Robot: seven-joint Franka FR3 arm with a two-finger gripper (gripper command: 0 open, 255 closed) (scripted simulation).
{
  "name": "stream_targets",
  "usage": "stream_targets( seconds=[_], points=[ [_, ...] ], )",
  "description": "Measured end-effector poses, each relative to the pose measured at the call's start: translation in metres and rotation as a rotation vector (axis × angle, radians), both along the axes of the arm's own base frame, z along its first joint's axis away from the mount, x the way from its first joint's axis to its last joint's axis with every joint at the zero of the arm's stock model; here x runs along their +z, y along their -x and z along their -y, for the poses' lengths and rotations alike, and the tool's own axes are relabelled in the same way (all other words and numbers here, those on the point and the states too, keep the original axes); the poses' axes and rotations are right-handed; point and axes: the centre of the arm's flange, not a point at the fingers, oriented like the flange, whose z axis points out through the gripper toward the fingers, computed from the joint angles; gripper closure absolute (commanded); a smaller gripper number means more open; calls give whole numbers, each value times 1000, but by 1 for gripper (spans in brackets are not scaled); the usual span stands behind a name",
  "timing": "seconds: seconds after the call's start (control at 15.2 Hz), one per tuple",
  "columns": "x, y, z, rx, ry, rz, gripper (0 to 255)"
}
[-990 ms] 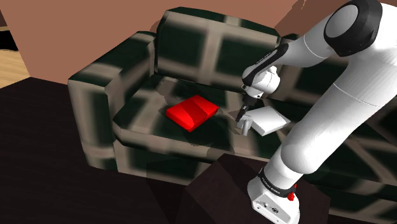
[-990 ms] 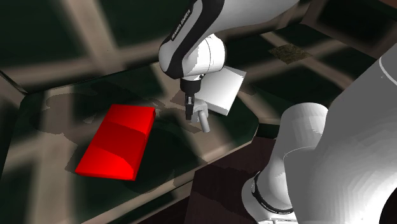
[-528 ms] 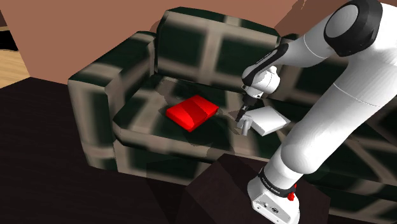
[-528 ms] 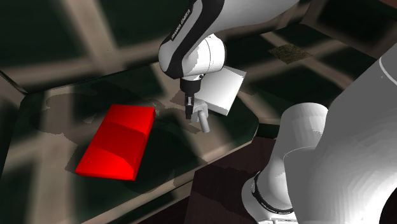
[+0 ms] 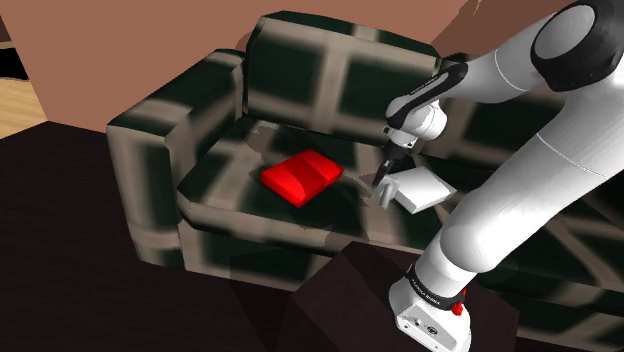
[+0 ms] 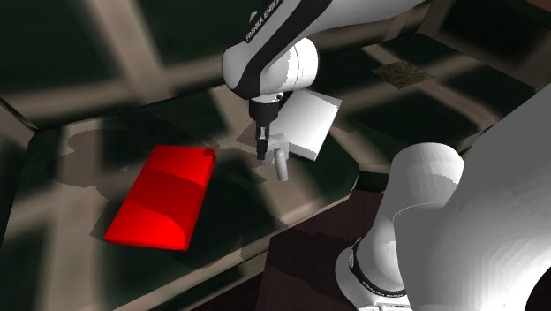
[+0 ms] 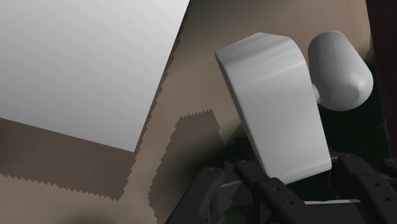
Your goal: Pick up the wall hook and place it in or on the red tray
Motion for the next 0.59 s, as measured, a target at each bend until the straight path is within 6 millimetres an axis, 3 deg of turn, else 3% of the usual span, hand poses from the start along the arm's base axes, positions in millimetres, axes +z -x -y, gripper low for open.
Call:
stream_targets(
  seconds=[0.59],
  points=[
    [47, 0, 0, 0, 0, 0, 255]
  ],
)
